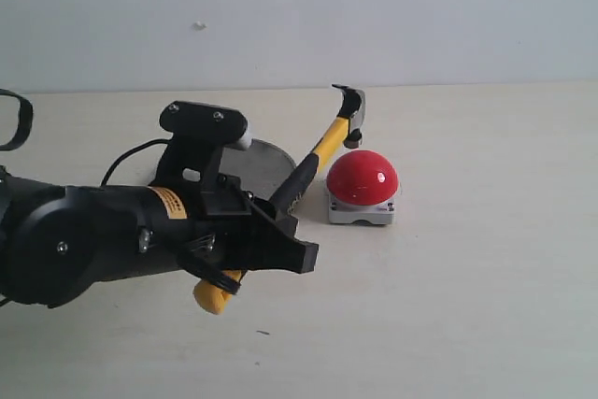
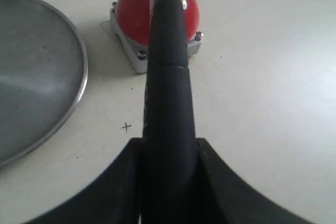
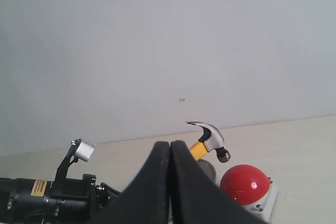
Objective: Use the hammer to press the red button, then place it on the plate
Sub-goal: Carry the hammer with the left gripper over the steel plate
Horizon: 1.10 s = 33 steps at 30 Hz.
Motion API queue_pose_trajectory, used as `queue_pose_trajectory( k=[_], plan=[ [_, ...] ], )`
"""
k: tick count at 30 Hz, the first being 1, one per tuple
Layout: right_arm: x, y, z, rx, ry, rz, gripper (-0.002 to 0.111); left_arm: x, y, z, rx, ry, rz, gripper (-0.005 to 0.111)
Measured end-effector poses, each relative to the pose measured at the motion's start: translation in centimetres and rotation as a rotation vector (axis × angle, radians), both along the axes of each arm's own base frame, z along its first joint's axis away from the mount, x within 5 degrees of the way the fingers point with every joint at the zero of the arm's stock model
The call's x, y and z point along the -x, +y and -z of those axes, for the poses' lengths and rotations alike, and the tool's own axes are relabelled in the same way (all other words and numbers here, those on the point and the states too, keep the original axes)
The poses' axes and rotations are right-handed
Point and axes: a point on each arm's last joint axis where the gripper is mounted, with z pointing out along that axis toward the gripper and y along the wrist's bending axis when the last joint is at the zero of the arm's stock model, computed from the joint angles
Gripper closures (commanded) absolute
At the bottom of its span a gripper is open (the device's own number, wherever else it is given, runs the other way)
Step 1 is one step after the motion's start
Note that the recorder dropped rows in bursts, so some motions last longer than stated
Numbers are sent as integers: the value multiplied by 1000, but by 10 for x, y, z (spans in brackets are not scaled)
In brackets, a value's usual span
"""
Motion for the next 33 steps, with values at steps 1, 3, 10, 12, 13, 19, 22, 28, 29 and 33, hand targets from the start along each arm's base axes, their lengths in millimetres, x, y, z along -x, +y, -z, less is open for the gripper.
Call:
queue_pose_trajectory(
  k=[1,3,10,12,13,19,22,28,29,33],
  plan=[
    [0,0,0,0,0,0,108,-1,0,-3,6,-7,-4,107],
    [0,0,0,0,0,0,108,-1,0,-4,16,-10,-16,107],
    [0,0,0,-3,1,-1,108,4,-5,-4,30,-8,-9,107],
    [0,0,0,-3,1,-1,108,4,-5,-4,31,-6,-12,107],
    [0,0,0,-4,1,-1,108,4,-5,-4,31,-6,-12,107],
    [0,0,0,-5,1,-2,108,2,-8,-8,37,-2,-5,107],
    [0,0,0,-5,1,-2,108,0,-12,-22,58,-17,13,107],
    [0,0,0,-5,1,-2,108,-1,-17,-66,126,-104,58,107],
    [0,0,0,-5,1,-2,108,-1,-17,-71,135,-120,62,107],
    [0,0,0,-5,1,-2,108,-1,-16,-88,168,-157,65,107]
  ],
)
